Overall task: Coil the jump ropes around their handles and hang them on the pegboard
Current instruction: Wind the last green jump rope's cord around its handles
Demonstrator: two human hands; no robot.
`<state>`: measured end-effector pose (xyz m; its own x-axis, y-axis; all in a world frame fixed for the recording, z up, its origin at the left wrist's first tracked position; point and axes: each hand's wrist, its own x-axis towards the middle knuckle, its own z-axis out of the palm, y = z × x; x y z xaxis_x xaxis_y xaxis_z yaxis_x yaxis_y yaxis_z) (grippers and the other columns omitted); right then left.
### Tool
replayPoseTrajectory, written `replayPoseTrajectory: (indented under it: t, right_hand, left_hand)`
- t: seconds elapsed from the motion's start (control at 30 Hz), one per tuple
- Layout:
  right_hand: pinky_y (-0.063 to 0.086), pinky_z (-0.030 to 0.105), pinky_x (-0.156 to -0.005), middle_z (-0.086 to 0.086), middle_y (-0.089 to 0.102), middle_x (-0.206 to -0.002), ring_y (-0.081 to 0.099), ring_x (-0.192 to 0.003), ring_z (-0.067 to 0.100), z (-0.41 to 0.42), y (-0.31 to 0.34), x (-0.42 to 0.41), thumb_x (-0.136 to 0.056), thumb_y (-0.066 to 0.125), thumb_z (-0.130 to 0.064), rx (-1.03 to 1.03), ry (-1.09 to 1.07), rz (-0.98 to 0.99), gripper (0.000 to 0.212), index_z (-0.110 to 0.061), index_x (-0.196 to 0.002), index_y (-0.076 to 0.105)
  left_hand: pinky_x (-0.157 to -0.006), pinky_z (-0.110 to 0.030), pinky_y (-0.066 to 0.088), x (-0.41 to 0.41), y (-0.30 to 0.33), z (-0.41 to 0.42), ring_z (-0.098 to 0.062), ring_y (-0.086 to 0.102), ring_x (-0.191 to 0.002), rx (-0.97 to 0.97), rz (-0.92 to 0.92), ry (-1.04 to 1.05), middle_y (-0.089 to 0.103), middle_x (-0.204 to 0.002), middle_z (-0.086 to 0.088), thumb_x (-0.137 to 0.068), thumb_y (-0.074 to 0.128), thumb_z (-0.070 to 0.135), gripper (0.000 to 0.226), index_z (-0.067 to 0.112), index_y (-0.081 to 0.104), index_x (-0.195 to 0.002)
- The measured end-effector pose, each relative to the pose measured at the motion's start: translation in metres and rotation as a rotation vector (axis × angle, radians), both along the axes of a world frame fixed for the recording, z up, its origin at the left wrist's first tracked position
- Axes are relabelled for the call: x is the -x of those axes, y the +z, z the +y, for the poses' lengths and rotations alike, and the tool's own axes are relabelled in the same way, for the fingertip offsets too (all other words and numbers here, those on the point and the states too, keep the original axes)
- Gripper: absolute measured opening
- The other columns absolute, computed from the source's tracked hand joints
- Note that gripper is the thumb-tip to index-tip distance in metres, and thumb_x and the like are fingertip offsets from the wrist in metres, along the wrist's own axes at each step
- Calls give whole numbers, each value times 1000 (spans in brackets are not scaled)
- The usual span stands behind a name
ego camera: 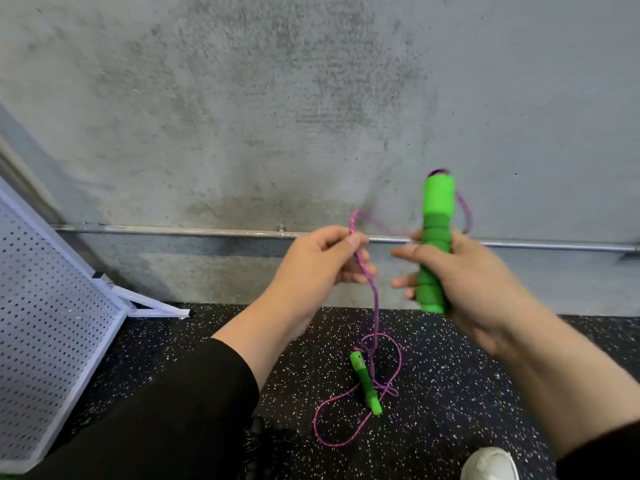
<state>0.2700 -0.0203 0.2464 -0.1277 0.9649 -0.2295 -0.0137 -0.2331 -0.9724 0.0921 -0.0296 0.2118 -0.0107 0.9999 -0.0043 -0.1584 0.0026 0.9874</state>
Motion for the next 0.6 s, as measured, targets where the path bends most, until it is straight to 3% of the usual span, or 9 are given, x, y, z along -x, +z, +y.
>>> replayPoseTrajectory:
  t: [0.1,0.17,0.27,0.33,0.43,0.53,0.6]
  right_hand:
    - [54,27,-51,23,70,-109,69,-66,23,-11,-14,16,-96,65,-7,57,184,-57,25,-7,-118,54]
    - [53,27,-53,18,74,-95,66,-61,19,-15,-15,23,-95,64,-4,23,233,-97,19,-7,-112,55]
    - [50,28,-50,11,70,-75,61,-54,18,-13,-8,27,-94,62,-1,-81,145,-91,12,-10,-99,55]
    - [49,26,-47,9,68,-70,59,-52,18,-10,1,26,-93,61,-1,-128,65,-24,10,-7,-98,55]
    - [49,24,-47,9,65,-69,58,-52,17,-7,18,20,-95,59,-1,-156,10,147,9,-7,-101,55]
    - [48,24,-48,9,64,-70,57,-52,16,-2,32,7,-97,58,-2,-192,-57,257,10,-11,-97,54]
    - [50,24,-51,11,66,-74,59,-54,17,2,37,-5,-98,57,-3,-201,-120,324,10,-11,-99,53]
  left_hand:
    - [-64,-25,57,-1,11,3,-20,65,-69,-80,-222,86,62,-75,-7,-103,52,7,16,5,67,-97]
    - [-62,-23,54,1,16,4,-18,62,-67,-121,-259,143,60,-73,-4,-103,53,9,17,8,69,-98]
    - [-57,-24,52,6,19,4,-16,60,-64,-94,-236,181,64,-76,-4,-106,49,21,23,8,68,-99]
    - [-53,-25,48,6,14,1,-16,59,-64,-38,-94,70,70,-85,-6,-107,48,30,31,8,69,-104]
    - [-52,-29,45,0,5,-14,-20,57,-65,54,112,-277,73,-92,-4,-102,55,29,22,13,69,-107]
    - [-59,-27,48,3,-3,-25,-16,61,-69,100,552,-525,76,-98,-6,-105,54,21,15,17,69,-105]
    - [-63,-26,48,8,-8,-26,-11,65,-69,124,820,-530,76,-95,1,-103,54,21,15,20,69,-99]
